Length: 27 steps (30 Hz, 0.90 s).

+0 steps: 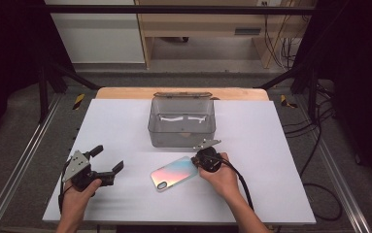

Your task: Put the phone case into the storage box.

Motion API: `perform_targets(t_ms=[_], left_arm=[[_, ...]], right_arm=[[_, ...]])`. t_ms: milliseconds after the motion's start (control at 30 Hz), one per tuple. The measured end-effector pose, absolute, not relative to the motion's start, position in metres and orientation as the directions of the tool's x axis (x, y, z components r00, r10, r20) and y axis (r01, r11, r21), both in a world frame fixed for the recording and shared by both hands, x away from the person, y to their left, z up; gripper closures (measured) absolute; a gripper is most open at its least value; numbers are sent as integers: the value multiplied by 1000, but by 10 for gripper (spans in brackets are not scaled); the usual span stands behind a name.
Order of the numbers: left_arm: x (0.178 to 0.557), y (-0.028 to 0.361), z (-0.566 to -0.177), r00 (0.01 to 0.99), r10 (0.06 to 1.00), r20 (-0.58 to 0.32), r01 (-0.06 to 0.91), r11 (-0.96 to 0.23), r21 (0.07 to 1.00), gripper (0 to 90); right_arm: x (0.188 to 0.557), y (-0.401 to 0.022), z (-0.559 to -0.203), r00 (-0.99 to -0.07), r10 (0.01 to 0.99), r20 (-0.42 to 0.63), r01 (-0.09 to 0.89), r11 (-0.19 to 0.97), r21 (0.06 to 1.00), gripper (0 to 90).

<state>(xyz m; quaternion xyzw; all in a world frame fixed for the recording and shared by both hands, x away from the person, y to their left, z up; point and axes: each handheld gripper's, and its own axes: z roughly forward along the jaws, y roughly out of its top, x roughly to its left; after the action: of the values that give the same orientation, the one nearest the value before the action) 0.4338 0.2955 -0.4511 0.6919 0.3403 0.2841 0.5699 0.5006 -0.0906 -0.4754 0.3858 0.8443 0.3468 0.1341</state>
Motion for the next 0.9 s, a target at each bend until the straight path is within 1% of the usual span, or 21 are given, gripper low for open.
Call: perform_targets(t_ms=[500,700,800,900], left_arm=[[434,293,-451,613,790,9,154,-131,979,20],[433,293,-451,617,787,10,156,-135,979,19],[433,292,-451,619,785,11,157,-137,978,20],[433,291,-451,626,779,8,165,-142,976,20]], right_arm=[[499,-72,-476,-685,725,72,550,451,703,900],[498,-67,-477,-692,719,69,544,456,705,900],[497,-69,-475,-683,727,67,543,445,712,900],[492,-82,-465,-666,742,79,523,389,758,860]])
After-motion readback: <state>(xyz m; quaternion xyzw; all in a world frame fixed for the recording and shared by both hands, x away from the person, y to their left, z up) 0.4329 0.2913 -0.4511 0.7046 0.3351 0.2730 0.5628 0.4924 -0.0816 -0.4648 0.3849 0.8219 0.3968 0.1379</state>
